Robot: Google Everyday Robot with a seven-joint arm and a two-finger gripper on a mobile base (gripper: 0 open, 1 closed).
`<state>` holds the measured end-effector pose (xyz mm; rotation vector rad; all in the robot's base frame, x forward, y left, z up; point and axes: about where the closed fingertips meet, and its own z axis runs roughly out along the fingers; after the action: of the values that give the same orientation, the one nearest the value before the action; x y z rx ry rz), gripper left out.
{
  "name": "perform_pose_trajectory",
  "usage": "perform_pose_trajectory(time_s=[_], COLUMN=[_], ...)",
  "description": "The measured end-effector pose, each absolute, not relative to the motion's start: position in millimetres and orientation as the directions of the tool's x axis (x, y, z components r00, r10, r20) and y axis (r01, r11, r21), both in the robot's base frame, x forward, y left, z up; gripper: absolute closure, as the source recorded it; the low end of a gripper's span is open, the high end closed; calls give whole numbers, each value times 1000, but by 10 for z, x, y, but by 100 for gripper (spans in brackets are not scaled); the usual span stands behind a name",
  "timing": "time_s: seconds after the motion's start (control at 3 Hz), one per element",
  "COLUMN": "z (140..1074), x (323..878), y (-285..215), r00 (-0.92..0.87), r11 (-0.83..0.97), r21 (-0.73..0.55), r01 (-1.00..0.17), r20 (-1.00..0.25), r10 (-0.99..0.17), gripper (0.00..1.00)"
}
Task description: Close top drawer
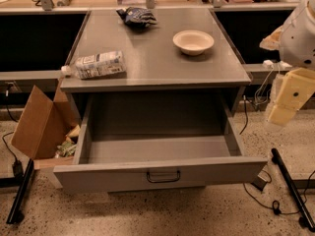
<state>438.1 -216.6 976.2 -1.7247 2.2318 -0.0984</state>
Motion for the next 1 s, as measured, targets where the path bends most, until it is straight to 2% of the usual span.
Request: perform_pose_trajectory(time_s=[0.33,1.0], z=[9768,9104], x=[4380,4221], y=[-2160,-1589], r00=[-220,-62], r11=[269,96], r21=[-250,-142], r01=[-930,-985], r20=[-207,-224], r10=[-953,-973], gripper=[0,0])
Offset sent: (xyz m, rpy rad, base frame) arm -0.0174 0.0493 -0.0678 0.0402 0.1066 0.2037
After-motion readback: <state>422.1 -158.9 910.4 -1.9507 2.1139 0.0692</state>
